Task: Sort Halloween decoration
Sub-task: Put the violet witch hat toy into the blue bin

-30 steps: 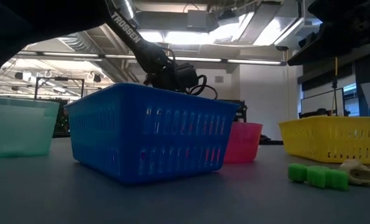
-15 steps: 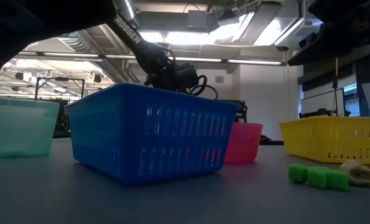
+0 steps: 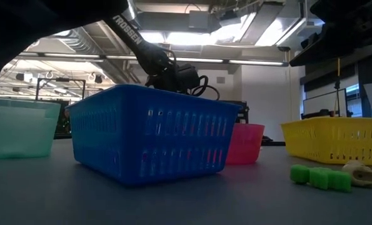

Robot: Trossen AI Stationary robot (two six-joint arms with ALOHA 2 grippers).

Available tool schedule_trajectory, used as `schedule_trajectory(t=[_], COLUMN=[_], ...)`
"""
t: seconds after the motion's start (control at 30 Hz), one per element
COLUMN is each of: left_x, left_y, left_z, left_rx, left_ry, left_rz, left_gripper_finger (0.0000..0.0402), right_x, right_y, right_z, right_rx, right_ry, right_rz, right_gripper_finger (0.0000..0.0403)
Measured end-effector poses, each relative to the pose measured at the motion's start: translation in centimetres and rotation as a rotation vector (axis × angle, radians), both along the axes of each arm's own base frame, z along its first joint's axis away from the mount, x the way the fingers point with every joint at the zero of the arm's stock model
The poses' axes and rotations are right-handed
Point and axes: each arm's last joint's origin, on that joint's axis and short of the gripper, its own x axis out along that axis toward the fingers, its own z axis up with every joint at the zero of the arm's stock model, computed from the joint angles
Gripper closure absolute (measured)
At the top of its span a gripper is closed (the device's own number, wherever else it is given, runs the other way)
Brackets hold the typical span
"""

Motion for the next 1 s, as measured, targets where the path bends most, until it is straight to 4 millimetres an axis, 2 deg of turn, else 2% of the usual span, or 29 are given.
schedule_trajectory(t=[0.83,1.0], left_x=[0.12,0.12], left_y=[-0.23,-0.22], left_z=[0.04,0.04], left_rx=[0.043,0.034], left_ry=[0.026,0.02], left_rz=[-0.011,0.015], left_gripper_finger=[0.0388,0.0364], right_x=[0.0,0.0], right_y=[-0.01,0.0], right_z=[0.0,0.0], right_rx=[0.001,0.001], right_ry=[0.0,0.0], right_rz=[-0.001,-0.001], right_gripper_finger=[0.0352,0.0352])
